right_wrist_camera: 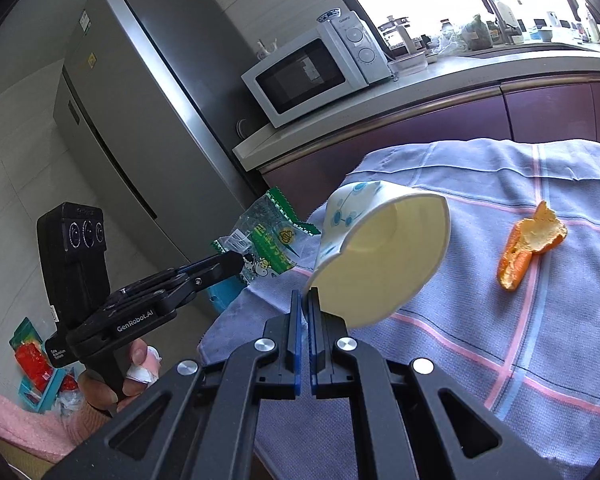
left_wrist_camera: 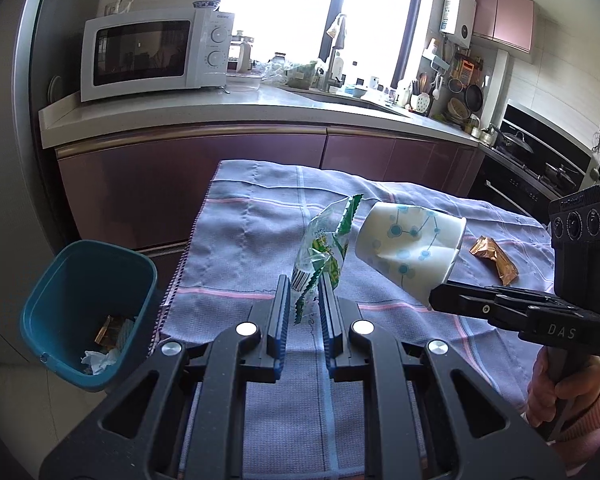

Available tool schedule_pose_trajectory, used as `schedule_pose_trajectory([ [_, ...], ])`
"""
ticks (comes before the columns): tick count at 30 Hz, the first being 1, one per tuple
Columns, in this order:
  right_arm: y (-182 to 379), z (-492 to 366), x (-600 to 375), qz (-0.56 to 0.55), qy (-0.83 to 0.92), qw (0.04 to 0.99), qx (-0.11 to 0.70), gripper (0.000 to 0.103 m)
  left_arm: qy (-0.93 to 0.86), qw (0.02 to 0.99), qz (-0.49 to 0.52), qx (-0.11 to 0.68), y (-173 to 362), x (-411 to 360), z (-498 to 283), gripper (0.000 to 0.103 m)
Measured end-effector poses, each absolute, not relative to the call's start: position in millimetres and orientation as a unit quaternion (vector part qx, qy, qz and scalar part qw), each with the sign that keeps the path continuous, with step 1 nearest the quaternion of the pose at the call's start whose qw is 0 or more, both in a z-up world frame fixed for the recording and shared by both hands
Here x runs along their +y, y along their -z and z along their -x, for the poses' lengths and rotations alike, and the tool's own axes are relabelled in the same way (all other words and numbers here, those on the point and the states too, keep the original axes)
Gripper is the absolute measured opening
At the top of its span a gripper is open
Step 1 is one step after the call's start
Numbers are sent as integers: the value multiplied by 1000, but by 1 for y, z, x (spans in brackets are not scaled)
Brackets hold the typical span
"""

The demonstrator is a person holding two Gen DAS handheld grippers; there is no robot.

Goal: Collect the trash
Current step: 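Lift the wrapper and paper cup and carry both toward the teal bin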

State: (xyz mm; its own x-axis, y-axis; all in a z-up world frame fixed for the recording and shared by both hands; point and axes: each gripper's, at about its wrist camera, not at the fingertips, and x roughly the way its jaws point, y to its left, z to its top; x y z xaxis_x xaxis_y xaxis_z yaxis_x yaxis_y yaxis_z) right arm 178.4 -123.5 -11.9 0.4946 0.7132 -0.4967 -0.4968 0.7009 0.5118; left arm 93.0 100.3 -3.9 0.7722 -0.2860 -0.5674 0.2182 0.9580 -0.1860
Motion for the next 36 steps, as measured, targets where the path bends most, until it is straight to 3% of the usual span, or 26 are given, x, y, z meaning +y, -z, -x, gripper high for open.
schedule_pose_trajectory([
  [36,15,-207,-25,-110,-430,808,387,2,42,947,90,305,7,190,-80,15],
])
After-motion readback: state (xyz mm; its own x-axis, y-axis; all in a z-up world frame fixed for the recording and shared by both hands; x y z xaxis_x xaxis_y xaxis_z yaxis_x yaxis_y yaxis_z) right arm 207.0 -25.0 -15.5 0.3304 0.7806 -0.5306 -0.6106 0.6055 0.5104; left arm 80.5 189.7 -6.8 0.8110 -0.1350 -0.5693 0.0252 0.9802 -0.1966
